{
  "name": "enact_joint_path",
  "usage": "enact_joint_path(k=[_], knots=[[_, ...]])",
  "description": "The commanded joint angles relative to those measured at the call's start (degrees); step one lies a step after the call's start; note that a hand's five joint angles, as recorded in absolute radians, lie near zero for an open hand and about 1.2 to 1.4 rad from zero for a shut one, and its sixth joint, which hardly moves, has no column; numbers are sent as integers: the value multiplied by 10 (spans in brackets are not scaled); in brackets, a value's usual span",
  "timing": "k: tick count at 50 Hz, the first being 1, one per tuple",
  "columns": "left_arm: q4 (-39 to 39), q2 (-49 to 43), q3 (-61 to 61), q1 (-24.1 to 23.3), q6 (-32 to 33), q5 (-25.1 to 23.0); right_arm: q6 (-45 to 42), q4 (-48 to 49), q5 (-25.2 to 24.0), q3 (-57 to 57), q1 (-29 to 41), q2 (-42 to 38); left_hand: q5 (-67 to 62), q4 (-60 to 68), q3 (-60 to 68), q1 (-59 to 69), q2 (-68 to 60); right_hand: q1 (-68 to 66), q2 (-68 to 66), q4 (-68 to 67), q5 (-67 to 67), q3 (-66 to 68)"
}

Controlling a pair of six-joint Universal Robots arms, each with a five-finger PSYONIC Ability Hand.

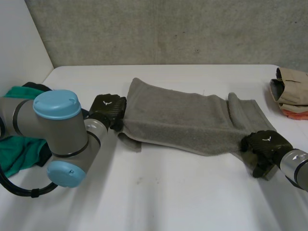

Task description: Fold the laundry.

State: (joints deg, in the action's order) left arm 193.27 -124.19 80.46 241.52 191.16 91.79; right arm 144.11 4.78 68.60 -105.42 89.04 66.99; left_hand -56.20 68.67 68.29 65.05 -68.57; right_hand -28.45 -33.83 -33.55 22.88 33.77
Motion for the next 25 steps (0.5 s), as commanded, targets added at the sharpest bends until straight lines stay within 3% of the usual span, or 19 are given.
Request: enact_joint_path(k=[1, 15, 22, 25], knots=[[0, 0, 0, 2, 1, 0, 1, 8, 1, 25, -3, -14, -138, 113, 117, 150, -114, -153, -99, -102, 108, 100], [0, 0, 1, 3, 0, 0, -8, 8, 12, 73, -8, -55, -138, 113, 117, 150, -114, -180, -126, -129, 135, 126], [0, 1, 1, 4, 1, 0, -16, 9, 18, 94, -9, -58, -138, 113, 117, 150, -114, -501, -447, -450, 456, 447], [0, 1, 1, 4, 1, 0, -16, 8, 21, 115, -10, -79, -138, 113, 117, 150, -114, -516, -462, -465, 471, 462]])
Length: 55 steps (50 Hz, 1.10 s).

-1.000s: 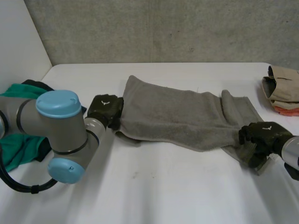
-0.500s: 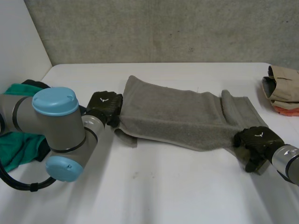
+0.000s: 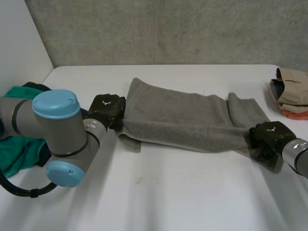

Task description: Fold the laundry.

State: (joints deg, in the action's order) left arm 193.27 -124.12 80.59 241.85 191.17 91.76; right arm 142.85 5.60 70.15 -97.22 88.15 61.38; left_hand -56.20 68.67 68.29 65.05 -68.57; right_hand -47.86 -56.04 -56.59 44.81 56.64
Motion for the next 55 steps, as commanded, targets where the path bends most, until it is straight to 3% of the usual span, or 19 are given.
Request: enact_joint_path(k=[1, 10, 15, 23, 31, 48, 55], knots=[[-1, 0, 0, 0, 1, 0, -3, -2, 8, 39, -1, -28, -138, 113, 117, 150, -114, -321, -240, -234, 252, 234], [-3, 0, 2, -2, 1, -1, 0, -9, 32, 71, -10, -32, -138, 113, 117, 150, -114, -321, -240, -234, 252, 234], [-4, 0, 4, -2, 1, -1, 33, -36, 26, 66, -23, -12, -138, 113, 117, 150, -114, 57, 139, 145, -127, -145], [-3, 0, 3, 0, 2, -1, 53, -81, -17, 86, -35, -13, -138, 113, 117, 150, -114, 142, 224, 229, -212, -230], [-3, 0, 3, 0, 2, -2, 48, -78, -37, 117, -29, -46, -138, 113, 117, 150, -114, 147, 229, 235, -217, -235], [-1, -2, -5, 5, 4, -4, 57, -82, -23, 253, 19, -148, -138, 113, 117, 150, -114, 141, 222, 228, -210, -228], [-1, -2, -10, 5, 4, -4, 64, -86, -13, 311, 32, -188, -138, 113, 117, 150, -114, 33, 115, 120, -103, -121]])
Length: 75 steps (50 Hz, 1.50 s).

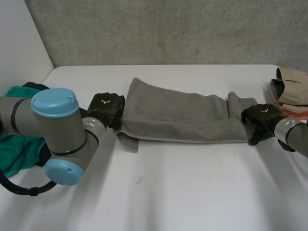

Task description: Fold the laundry.

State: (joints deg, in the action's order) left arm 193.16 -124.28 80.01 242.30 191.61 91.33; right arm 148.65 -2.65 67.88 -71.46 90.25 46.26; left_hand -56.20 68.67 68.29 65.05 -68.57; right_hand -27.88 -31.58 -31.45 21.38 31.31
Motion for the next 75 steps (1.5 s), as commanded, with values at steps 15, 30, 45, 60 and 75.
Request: enact_joint_path(k=[15, 30, 45, 60, 75], knots=[[-9, 4, -11, 4, 5, 2, 2, -64, 17, 152, 9, -22, -138, 113, 117, 150, -114, -521, -484, -485, 486, 487], [-186, 199, 16, -3, 155, -1, -180, -394, 32, 97, 5, 208, -138, 113, 117, 150, -114, -521, -484, -485, 486, 487], [-92, -56, -117, -9, 319, 6, -162, -282, 104, 147, 33, 60, -138, 113, 117, 150, -114, -521, -484, -485, 486, 487], [310, -24, -347, -9, 320, 9, 24, 160, 166, 318, 97, 115, -138, 113, 117, 150, -114, -521, -484, -485, 486, 487], [245, 40, -38, 2, 308, -7, 23, -35, 94, 160, 99, 105, -138, 113, 117, 150, -114, -521, -484, -485, 486, 487]])
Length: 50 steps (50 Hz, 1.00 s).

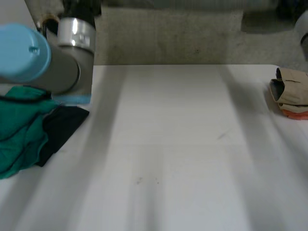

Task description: Fold the laundry.

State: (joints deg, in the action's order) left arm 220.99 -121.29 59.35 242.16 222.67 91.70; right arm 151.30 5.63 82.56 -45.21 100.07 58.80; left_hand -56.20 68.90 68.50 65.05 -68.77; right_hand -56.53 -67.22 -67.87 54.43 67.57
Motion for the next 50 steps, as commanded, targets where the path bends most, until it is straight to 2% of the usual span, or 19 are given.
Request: enact_joint_path(k=[1, 9, 13, 18, 19, 20, 26, 30, 35, 41, 50], knots=[[-38, 9, 184, 3, -4, -13, -4, -125, -57, -116, 1, -26, -138, 111, 115, 150, -112, -235, -128, -121, 156, 124], [-109, -65, 269, -2, -4, -17, -8, -175, -59, -207, 1, -87, -138, 111, 115, 150, -112, -235, -128, -121, 156, 124], [-165, -70, 290, -1, -7, -18, -8, -192, -64, -245, -5, -82, -138, 111, 115, 150, -112, -235, -128, -121, 156, 124], [-201, -51, 297, -2, -16, -19, -10, -185, -69, -304, -4, -55, -137, 110, 114, 148, -111, -235, -128, -121, 156, 124], [-203, -42, 300, 0, -19, -20, -9, -182, -69, -319, -6, -40, -33, 6, 10, 45, -8, -235, -128, -121, 156, 124], [-203, -26, 308, 2, -25, -21, -8, -179, -70, -324, -8, -33, 169, -196, -192, -158, 195, -235, -128, -121, 156, 124], [-201, 18, 327, 41, -64, -40, -7, -149, -72, -358, -47, -15, 430, -457, -453, -418, 456, -235, -128, -121, 156, 124], [-207, 48, 342, 77, -116, -70, -8, -134, -78, -366, -66, -15, 435, -462, -458, -424, 461, -235, -128, -121, 156, 124], [-233, 59, 377, 110, -169, -135, -4, -132, -100, -369, -75, -16, 429, -456, -452, -417, 454, -235, -128, -121, 156, 124], [-266, 53, 388, 148, -175, -154, -1, -132, -115, -371, -74, -16, 430, -457, -453, -419, 456, -235, -128, -121, 156, 124], [-261, 4, 359, 160, -174, -157, -1, -131, -116, -376, -73, -17, 412, -439, -435, -400, 438, -235, -128, -121, 156, 124]])
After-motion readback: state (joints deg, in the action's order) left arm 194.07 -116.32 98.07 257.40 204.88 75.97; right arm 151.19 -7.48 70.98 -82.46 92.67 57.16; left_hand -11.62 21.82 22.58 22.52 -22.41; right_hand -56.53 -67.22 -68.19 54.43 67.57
